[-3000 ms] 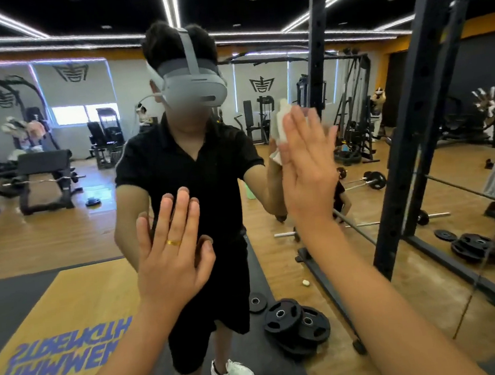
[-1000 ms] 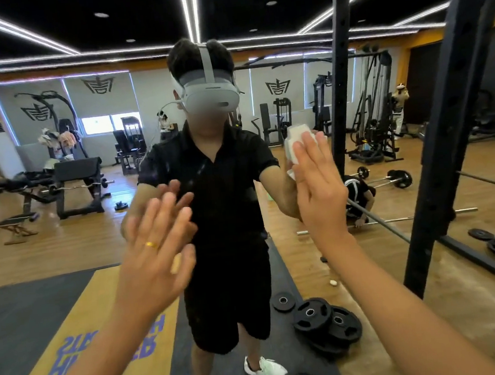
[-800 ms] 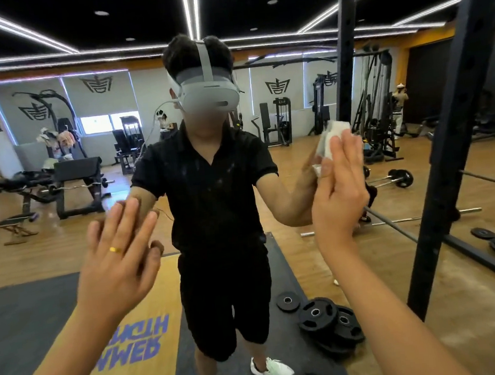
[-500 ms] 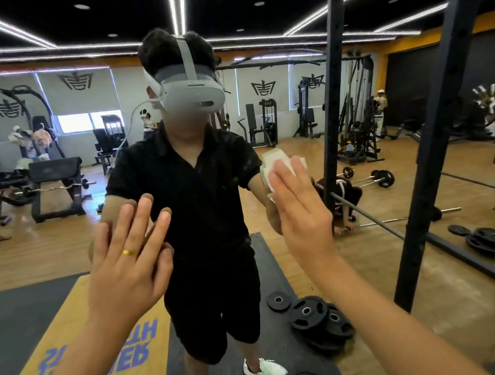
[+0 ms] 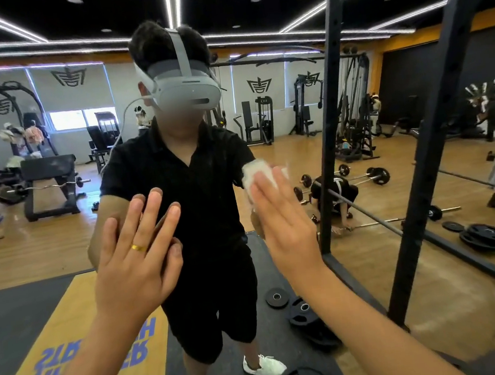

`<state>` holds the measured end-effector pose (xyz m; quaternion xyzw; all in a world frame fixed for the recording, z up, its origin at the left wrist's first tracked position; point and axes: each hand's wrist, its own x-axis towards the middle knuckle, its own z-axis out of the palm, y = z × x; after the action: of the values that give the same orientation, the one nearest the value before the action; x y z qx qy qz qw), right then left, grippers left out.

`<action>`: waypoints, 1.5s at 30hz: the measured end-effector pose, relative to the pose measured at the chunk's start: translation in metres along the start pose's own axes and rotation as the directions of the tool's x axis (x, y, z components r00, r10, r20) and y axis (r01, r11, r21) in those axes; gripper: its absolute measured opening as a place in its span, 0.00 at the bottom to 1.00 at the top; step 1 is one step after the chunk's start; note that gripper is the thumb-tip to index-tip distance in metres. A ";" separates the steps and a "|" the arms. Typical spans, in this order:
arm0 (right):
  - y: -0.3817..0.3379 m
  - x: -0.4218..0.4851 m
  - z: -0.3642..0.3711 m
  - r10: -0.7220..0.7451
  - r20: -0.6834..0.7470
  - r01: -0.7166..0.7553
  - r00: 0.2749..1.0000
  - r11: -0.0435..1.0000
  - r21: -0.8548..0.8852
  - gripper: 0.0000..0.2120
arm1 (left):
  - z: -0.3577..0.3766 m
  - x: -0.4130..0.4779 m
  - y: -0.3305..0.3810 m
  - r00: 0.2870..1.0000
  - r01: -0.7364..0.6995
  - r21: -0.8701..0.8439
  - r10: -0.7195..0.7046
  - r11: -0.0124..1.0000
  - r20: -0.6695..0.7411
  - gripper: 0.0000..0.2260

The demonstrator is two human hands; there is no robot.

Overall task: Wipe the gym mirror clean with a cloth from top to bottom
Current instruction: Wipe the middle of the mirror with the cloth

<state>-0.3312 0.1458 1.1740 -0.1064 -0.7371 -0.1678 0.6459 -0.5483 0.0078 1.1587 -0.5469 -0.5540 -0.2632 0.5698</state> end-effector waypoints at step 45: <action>-0.051 -0.007 0.015 -0.051 0.143 0.058 0.988 0.997 -0.042 0.16 | -0.003 0.000 0.001 1.000 0.015 -0.006 -0.015 1.000 -0.022 0.26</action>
<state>-0.3631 0.1053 1.1596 -0.1125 -0.7797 -0.1942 0.5845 -0.5464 0.0049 1.1594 -0.5414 -0.5510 -0.2751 0.5723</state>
